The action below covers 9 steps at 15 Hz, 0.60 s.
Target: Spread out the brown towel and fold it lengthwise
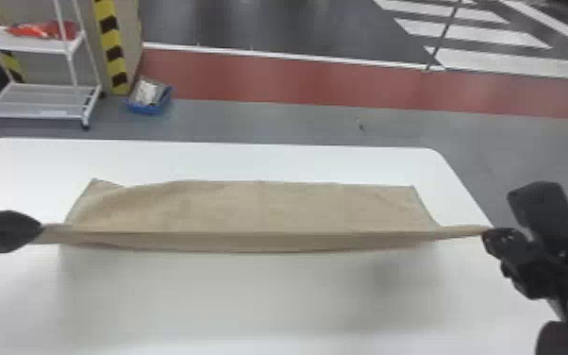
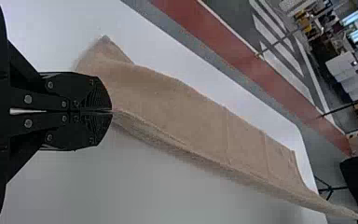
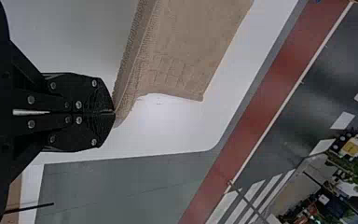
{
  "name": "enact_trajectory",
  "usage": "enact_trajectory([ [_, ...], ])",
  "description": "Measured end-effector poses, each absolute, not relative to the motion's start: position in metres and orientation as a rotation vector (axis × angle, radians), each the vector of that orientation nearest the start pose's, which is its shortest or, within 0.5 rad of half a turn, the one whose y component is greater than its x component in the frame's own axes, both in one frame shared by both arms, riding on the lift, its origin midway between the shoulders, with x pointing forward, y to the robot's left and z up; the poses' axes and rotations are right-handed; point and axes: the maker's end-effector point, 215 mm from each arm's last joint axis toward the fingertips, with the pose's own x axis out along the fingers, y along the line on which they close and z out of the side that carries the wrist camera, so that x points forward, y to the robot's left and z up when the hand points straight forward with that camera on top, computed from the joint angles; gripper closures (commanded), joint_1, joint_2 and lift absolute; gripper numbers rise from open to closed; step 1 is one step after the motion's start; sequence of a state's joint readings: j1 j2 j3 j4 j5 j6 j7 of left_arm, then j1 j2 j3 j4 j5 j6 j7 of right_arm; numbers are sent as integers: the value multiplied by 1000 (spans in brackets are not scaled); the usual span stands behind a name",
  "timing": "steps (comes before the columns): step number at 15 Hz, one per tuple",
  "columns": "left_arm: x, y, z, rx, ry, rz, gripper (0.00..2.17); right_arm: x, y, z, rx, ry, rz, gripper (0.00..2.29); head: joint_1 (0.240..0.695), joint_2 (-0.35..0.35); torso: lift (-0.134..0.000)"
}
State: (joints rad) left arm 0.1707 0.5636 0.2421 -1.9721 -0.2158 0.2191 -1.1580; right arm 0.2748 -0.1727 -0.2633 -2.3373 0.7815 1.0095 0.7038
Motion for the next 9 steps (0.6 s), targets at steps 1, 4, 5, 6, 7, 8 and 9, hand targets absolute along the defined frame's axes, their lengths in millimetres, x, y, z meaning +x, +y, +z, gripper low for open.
enact_trajectory([
  [1,475,298,-311,721,362,-880,1295,427,-452,-322,-507,657,-160,1345,695,-190,-124],
  [4,528,271,-286,664,306,-814,1295,464,-452,-308,-424,628,-183,1345,695,-199,-124],
  [5,548,261,-279,653,291,-798,1295,479,-449,-302,-409,618,-186,1345,695,-200,-124],
  [6,568,249,-271,642,277,-789,1295,495,-445,-296,-406,607,-187,1345,672,-201,-124],
  [7,585,241,-262,632,264,-781,1295,509,-441,-292,-406,600,-184,1345,653,-200,-124],
  [8,604,233,-252,626,254,-767,1295,522,-439,-288,-406,593,-185,1345,631,-198,-124],
  [9,619,230,-242,631,247,-753,1295,533,-438,-283,-406,586,-185,1345,614,-197,-124],
])
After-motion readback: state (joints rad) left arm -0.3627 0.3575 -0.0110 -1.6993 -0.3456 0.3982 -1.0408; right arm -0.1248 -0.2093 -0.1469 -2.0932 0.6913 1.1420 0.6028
